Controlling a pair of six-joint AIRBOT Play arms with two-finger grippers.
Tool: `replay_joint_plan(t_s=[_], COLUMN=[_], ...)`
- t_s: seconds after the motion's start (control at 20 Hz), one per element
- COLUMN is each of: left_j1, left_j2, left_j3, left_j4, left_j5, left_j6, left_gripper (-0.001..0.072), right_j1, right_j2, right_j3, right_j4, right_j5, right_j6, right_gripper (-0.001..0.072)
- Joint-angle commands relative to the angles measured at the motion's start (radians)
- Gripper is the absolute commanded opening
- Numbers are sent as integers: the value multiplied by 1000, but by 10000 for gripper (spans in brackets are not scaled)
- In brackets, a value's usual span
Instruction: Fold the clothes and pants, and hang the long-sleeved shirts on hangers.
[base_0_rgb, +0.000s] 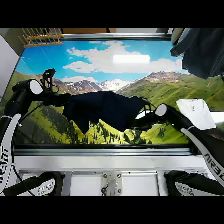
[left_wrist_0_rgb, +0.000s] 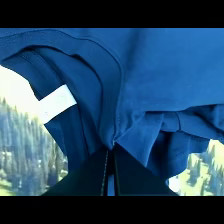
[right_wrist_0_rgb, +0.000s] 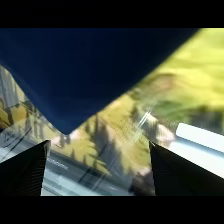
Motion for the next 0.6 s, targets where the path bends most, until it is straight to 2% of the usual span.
replay_joint_plan(t_s=[0.0,0.05,0.1,0.2,0.25,0.35,0.4,0.55], left_j1=[6,6,6,6,5,6,6,32], left_j2=[-5,-5,-5,-5,-5,0,13,106], left_j3=[-3,-3,-3,-3,-3,0,10,135], left_j4=[-10,-10,-10,-10,-11,-9,-5,-4], left_j5=[5,8,13,19,19,19,19,1], left_j6=[1,1,1,0,0,0,0,0], left_gripper=[11,11,11,11,11,11,11,11], right_j1=[107,113,114,114,114,106,93,5], right_j2=[-58,-58,-57,-57,-57,-50,-30,105], right_j3=[-5,-5,-5,-5,-5,3,21,154], right_j4=[74,89,107,129,128,92,24,-284], right_j5=[-105,-127,-146,-182,-197,-200,-177,23], right_j6=[0,0,0,0,0,0,0,1], right_gripper=[674,568,407,198,27,8,7,7])
